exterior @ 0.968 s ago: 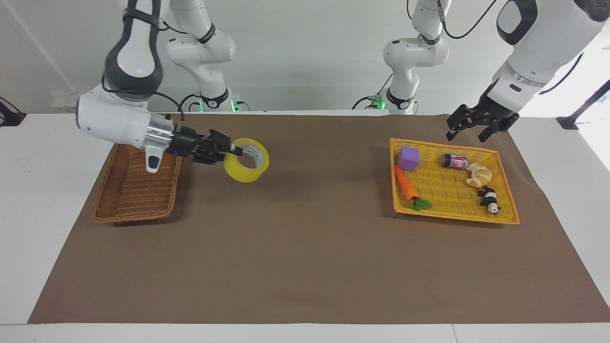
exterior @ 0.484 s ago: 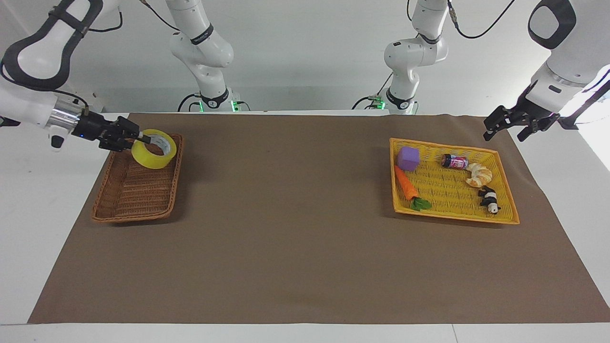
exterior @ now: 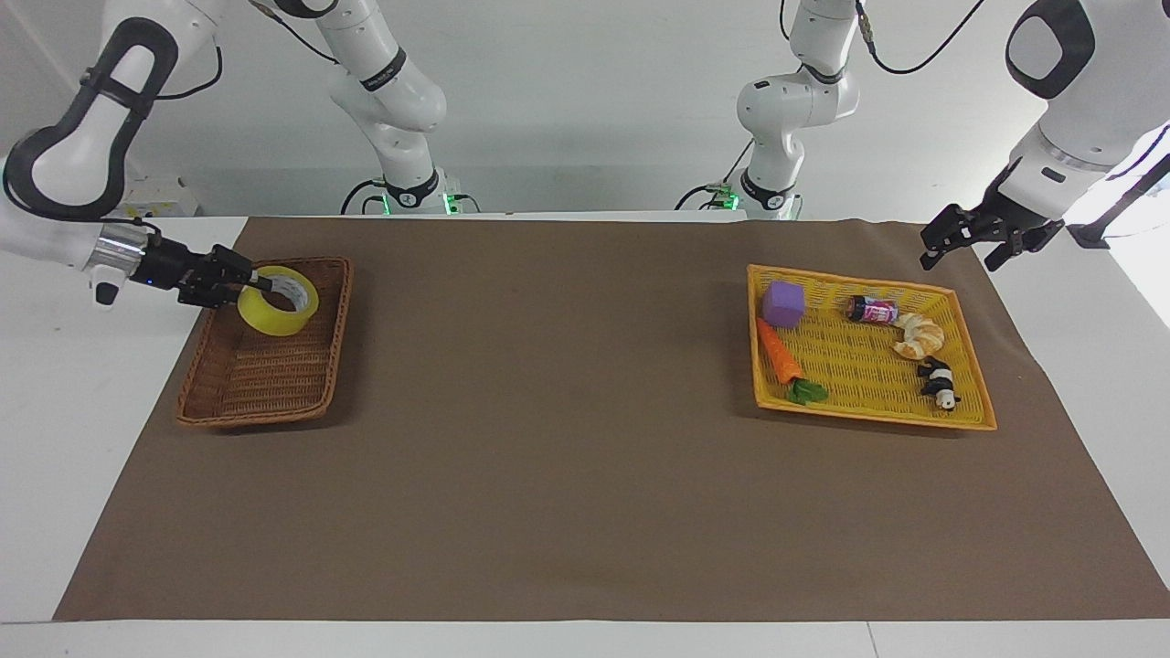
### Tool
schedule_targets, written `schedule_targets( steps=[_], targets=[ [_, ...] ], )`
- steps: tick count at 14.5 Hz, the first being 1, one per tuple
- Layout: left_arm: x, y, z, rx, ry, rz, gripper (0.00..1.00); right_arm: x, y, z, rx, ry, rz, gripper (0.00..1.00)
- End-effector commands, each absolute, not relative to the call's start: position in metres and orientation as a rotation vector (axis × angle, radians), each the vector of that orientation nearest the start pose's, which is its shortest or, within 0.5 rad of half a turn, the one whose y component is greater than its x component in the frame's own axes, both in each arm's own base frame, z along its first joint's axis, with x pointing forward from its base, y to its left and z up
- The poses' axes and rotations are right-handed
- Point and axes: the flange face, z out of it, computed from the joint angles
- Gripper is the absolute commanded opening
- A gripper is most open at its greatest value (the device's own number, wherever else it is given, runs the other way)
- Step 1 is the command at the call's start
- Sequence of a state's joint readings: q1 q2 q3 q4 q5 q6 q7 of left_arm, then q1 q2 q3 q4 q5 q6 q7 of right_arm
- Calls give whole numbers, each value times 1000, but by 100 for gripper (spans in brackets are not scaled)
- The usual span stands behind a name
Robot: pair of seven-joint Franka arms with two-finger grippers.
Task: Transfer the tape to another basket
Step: 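Carry the tape with the right gripper while the left gripper withdraws, then release the tape into the wicker basket and raise the right gripper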
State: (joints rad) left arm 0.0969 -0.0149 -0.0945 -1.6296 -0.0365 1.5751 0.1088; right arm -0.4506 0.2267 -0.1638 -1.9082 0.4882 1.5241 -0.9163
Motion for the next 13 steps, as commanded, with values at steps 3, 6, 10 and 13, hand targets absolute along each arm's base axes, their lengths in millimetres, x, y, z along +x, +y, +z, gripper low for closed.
schedule_targets(
  steps=[3, 6, 10, 13],
  targets=[
    [540, 1, 607, -3153, 173, 67, 100, 465, -268, 327, -2426, -247, 123, 0],
    [540, 2, 607, -3153, 171, 67, 100, 466, -269, 328, -2452, -268, 140, 25],
    [540, 0, 607, -3153, 176, 64, 100, 474, -271, 370, -2536, -356, 100, 100],
    [540, -3, 607, -3152, 185, 67, 100, 491, -244, 432, -2651, -514, 86, 100]
  ],
)
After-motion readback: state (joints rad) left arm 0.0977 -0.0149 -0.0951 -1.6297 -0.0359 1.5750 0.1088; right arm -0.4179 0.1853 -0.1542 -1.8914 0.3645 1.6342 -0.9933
